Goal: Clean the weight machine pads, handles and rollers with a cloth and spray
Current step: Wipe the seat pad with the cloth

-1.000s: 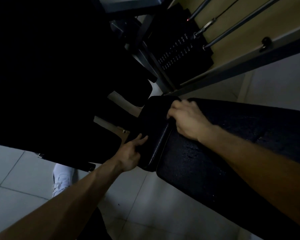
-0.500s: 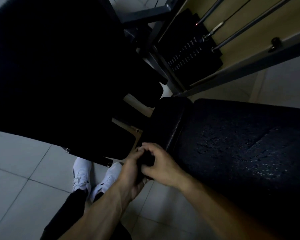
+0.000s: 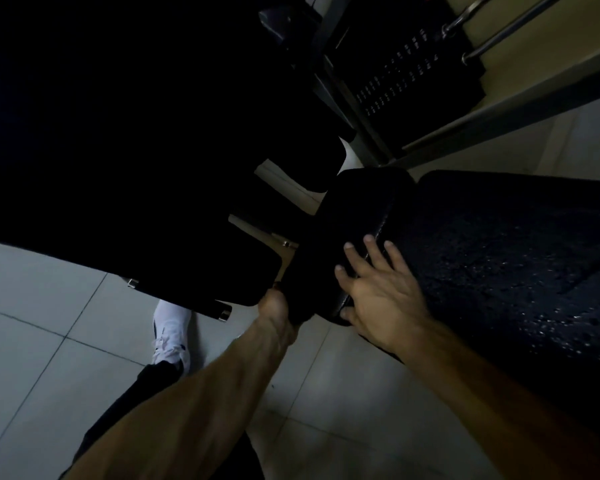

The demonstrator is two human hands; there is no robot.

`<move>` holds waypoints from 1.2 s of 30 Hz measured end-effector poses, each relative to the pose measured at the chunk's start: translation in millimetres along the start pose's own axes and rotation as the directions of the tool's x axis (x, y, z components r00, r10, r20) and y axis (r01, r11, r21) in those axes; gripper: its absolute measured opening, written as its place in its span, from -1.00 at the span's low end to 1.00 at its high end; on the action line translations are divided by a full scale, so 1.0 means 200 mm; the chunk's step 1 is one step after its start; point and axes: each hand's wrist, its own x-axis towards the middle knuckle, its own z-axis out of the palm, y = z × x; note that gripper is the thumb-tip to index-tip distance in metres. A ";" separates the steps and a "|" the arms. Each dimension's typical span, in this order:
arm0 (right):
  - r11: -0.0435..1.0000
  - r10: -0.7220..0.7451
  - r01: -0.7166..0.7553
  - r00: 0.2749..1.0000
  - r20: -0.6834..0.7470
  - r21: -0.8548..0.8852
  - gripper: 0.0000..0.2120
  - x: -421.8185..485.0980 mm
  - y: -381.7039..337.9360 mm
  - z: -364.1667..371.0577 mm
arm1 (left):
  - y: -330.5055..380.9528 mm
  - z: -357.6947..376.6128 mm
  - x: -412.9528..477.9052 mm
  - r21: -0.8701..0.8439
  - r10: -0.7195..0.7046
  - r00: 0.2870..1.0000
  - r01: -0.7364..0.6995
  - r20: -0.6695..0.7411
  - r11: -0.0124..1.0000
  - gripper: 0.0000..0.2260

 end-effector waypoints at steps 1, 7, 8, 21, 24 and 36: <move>1.000 -0.002 0.002 1.000 -0.004 0.001 -0.31 0.00 0.00 0.00 | -0.03 0.00 0.03 0.000 0.024 1.000 -0.024 0.008 1.000 -0.61; 0.999 0.006 -0.006 1.000 -0.013 0.033 -0.28 0.01 0.00 0.01 | -0.21 0.02 -0.31 0.029 -0.061 0.996 0.059 0.066 0.998 -0.69; 0.999 0.006 -0.006 1.000 -0.013 0.038 -0.29 0.00 0.00 0.00 | -0.22 0.03 -0.35 0.016 -0.061 0.996 0.060 0.072 0.998 -0.68; 0.990 0.027 -0.020 0.999 -0.042 0.142 -0.54 -0.16 0.03 -0.06 | -0.29 0.19 -0.53 -0.104 -0.039 0.999 0.040 0.010 0.994 -0.72; 0.996 -0.014 0.010 0.999 0.051 0.086 -0.54 -0.18 0.05 -0.10 | -0.21 0.15 -0.48 -0.079 0.019 1.000 -0.020 -0.014 0.997 -0.64; 0.800 -0.235 0.162 0.971 0.053 0.578 -0.40 -0.30 0.14 -0.16 | -0.17 0.09 -0.71 -0.012 -0.047 0.994 0.048 0.103 0.999 -0.76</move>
